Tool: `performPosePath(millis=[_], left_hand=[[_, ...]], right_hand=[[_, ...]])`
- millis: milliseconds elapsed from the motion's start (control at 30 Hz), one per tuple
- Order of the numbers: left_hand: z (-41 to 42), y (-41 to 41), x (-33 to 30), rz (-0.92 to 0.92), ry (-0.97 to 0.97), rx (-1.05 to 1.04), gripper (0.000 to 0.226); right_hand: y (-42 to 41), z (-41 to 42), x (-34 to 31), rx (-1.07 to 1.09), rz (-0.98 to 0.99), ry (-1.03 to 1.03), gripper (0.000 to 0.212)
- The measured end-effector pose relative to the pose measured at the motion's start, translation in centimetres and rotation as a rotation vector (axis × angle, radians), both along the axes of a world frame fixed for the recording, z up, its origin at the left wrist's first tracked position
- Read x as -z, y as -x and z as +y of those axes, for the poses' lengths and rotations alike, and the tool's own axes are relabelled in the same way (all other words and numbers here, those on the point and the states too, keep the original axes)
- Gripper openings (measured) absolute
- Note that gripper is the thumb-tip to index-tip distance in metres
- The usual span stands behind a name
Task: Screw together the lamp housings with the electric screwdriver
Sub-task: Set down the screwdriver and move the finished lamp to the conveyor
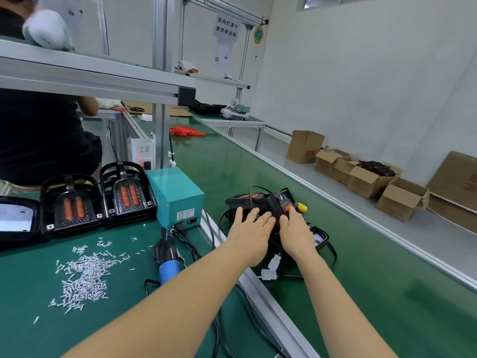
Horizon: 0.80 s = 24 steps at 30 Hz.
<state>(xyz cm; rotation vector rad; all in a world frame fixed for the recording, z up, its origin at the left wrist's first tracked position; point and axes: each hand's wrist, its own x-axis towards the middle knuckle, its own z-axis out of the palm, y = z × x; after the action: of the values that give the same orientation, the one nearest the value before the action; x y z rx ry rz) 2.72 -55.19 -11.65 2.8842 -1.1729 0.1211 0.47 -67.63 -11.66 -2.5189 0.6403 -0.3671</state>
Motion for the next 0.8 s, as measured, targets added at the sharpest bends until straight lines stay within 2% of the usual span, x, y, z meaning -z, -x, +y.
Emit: performPosePath(millis=[167, 300, 433, 633, 800], left_hand=[[2.2, 0.1, 0.7, 0.034, -0.002, -0.038, 0.065], [4.3, 0.2, 0.7, 0.069, 0.015, -0.065, 0.074], [6.9, 0.3, 0.6, 0.096, 0.052, -0.109, 0.072], [11.4, 1.2, 0.3, 0.132, 0.151, -0.209, 0.074], [16.7, 2.4, 1.2, 0.138, 0.171, -0.375, 0.077]], right_hand=[[-0.1, -0.1, 0.6, 0.001, 0.056, 0.046, 0.05], [-0.3, 0.4, 0.2, 0.064, 0.122, 0.109, 0.049], [-0.2, 2.4, -0.4, 0.101, 0.063, 0.211, 0.05], [0.2, 8.6, -1.3, -0.095, 0.026, 0.223, 0.053], [1.0, 15.4, -0.2, -0.33, 0.105, 0.194, 0.053]])
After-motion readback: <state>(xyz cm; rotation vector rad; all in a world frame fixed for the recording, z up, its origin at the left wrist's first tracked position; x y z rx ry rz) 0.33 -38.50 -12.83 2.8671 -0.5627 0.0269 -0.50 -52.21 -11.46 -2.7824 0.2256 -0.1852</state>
